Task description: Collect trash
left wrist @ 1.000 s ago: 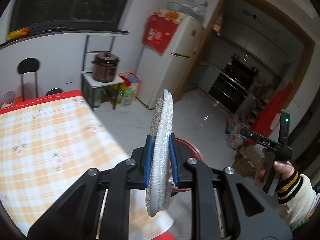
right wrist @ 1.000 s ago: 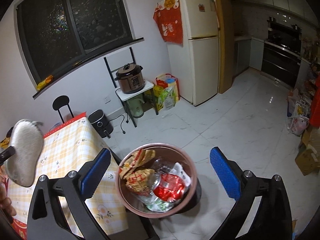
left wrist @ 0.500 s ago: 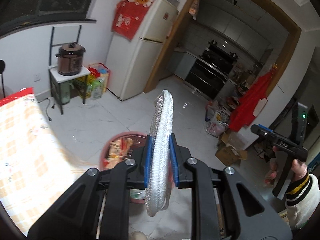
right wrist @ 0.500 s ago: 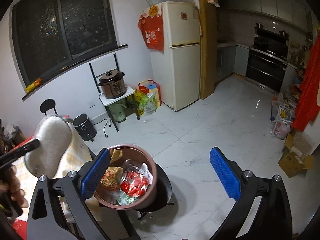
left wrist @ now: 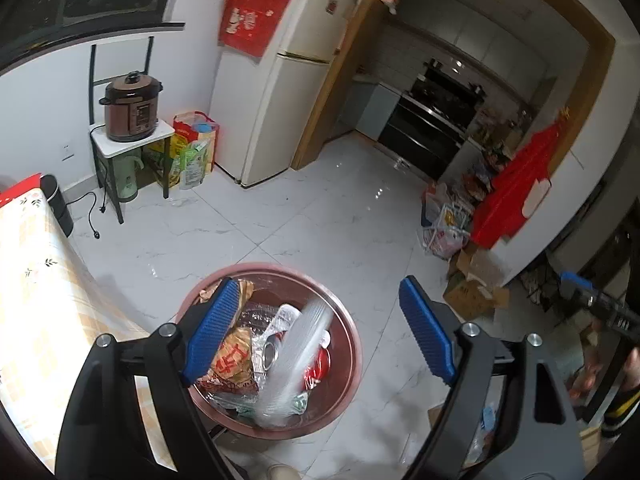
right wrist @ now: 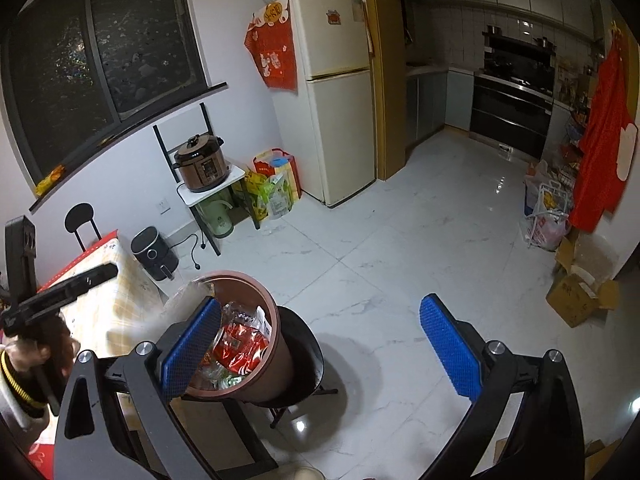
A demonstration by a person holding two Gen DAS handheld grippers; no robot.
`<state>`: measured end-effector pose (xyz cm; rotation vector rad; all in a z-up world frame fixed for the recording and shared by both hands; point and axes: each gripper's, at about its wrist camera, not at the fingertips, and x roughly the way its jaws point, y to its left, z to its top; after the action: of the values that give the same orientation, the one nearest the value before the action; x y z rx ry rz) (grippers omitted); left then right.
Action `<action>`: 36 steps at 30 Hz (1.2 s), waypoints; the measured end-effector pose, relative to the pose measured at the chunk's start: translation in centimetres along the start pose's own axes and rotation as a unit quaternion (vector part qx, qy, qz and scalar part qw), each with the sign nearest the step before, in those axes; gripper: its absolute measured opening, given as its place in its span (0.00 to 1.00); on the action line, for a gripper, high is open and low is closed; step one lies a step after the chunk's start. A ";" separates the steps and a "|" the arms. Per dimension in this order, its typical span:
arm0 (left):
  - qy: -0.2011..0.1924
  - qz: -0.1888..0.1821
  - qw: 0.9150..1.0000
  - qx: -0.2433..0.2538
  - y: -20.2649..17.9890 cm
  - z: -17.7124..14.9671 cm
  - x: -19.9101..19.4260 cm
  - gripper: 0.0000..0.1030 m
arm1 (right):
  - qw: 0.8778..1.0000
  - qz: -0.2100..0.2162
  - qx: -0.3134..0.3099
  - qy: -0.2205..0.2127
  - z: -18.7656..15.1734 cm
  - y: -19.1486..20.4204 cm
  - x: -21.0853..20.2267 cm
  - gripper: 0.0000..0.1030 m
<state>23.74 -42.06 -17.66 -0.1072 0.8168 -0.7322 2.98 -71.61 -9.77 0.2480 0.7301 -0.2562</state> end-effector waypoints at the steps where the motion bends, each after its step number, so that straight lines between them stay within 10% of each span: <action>1: -0.003 0.004 1.000 -0.002 0.2 0.3 -0.5 0.81 | 1.000 0.001 -0.001 -0.002 0.1 0.1 0.0 0.95; 36: -0.159 0.158 0.972 0.062 5.3 0.8 -28.8 0.94 | 0.993 0.029 -0.060 -0.096 2.9 19.0 -8.0 0.95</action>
<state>14.09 -19.96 -0.96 0.0198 0.4636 -0.4463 5.02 -53.55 0.29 0.1279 0.5455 -0.1774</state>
